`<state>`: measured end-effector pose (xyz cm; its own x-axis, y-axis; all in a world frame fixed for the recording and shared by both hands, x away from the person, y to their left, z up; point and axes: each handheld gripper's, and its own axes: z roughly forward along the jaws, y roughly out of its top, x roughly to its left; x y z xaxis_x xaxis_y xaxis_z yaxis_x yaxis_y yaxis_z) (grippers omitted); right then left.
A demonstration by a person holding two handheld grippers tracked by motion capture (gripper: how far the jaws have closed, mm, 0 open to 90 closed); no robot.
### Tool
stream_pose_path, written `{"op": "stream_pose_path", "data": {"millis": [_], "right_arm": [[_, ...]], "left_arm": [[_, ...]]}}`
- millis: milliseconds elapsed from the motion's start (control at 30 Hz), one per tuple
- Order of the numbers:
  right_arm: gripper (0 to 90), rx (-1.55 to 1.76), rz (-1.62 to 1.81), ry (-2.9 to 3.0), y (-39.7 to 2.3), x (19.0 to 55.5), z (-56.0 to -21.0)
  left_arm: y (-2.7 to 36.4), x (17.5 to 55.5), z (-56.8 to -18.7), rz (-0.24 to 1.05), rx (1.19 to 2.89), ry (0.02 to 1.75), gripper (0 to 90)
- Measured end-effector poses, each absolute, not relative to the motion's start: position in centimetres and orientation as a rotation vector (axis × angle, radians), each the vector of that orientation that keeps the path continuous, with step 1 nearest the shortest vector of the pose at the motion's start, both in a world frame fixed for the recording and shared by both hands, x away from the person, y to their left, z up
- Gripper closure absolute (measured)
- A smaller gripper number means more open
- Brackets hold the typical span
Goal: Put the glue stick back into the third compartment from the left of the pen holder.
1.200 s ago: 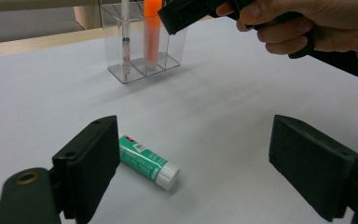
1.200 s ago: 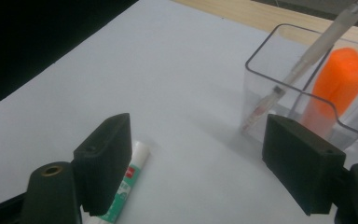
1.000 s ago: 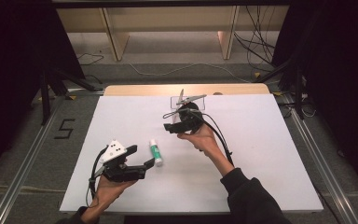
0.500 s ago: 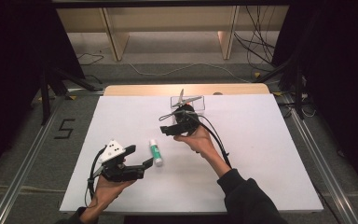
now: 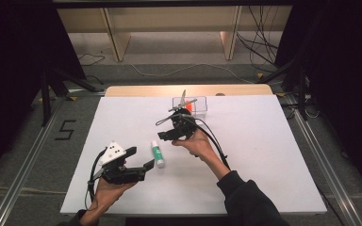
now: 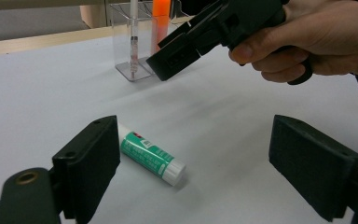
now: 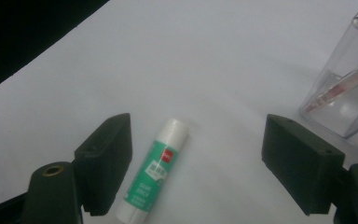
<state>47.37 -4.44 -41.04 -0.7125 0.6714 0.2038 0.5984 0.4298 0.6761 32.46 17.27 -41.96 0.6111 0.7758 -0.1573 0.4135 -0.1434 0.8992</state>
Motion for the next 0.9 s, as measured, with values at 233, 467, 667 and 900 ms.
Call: {"op": "stream_pose_path", "data": {"millis": [233,467,667,900], "right_arm": [[25.4,1.147,1.105,2.633,-3.1,47.0,-42.0],[25.4,1.13,1.03,2.689,-1.7,46.7,-43.2],[25.9,1.127,0.988,2.722,-0.9,46.8,-44.2],[26.8,1.131,0.947,2.751,-0.2,46.8,-45.0]], "left_arm": [[17.3,32.3,-42.0,0.419,1.774,0.968,15.8],[17.4,32.2,-42.0,0.424,1.773,0.972,15.6],[17.5,32.3,-41.9,0.438,1.756,0.982,15.4],[17.6,32.3,-41.9,0.445,1.749,0.996,15.1]]}}
